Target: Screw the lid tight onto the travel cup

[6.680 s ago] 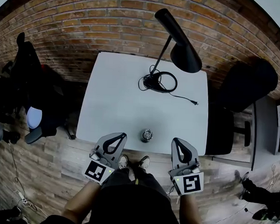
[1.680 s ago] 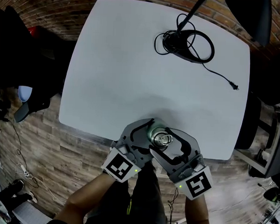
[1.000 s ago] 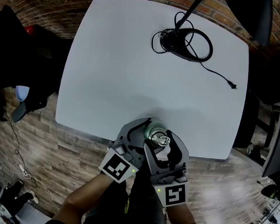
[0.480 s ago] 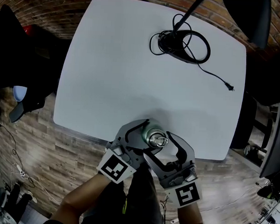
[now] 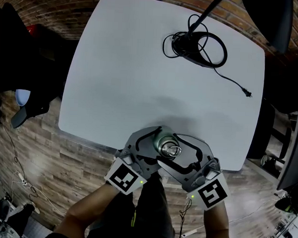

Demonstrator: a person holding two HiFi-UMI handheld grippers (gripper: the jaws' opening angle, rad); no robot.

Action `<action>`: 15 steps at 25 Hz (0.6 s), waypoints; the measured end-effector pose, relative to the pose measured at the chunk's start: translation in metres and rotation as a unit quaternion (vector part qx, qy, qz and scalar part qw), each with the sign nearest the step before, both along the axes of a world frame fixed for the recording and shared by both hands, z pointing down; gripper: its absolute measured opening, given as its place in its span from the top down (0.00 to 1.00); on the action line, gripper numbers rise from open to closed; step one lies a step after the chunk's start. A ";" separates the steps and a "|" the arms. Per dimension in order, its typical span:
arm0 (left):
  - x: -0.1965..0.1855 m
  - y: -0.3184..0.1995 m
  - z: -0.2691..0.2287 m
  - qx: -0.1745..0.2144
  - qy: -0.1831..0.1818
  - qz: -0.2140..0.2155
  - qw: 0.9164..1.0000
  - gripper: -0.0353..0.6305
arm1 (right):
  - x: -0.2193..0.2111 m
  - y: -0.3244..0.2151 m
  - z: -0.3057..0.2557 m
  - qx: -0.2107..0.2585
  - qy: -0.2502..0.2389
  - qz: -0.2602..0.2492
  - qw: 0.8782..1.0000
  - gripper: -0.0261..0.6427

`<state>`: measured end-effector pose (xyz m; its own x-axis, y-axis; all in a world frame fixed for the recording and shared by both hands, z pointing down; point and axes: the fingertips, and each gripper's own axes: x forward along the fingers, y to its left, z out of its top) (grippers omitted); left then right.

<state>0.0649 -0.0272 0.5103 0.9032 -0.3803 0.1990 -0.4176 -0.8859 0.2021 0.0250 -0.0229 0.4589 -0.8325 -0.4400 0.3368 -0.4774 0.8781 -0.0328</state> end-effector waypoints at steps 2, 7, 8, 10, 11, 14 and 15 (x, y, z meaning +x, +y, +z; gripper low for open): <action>0.000 0.001 0.000 -0.001 -0.001 0.000 1.000 0.43 | 0.000 0.002 0.003 -0.002 0.004 0.001 1.000 0.57; -0.001 0.000 0.000 0.002 0.000 -0.002 1.000 0.43 | 0.001 0.000 0.002 0.013 -0.008 0.060 0.998 0.58; -0.001 0.000 0.000 0.002 0.000 -0.003 1.000 0.42 | 0.001 -0.001 0.001 0.017 -0.011 0.079 0.997 0.58; -0.001 0.000 0.000 0.002 0.002 -0.004 1.000 0.43 | 0.002 -0.004 -0.001 0.028 -0.018 0.122 0.992 0.58; -0.001 0.000 0.000 0.002 0.003 -0.005 1.000 0.43 | 0.003 -0.005 -0.002 0.034 -0.022 0.147 0.988 0.58; -0.001 0.001 0.001 0.001 0.002 -0.007 1.000 0.43 | 0.006 -0.007 -0.003 0.044 -0.035 0.234 0.971 0.58; -0.001 0.001 0.000 0.002 0.001 -0.007 1.000 0.43 | 0.008 -0.007 -0.004 0.046 -0.039 0.263 0.963 0.58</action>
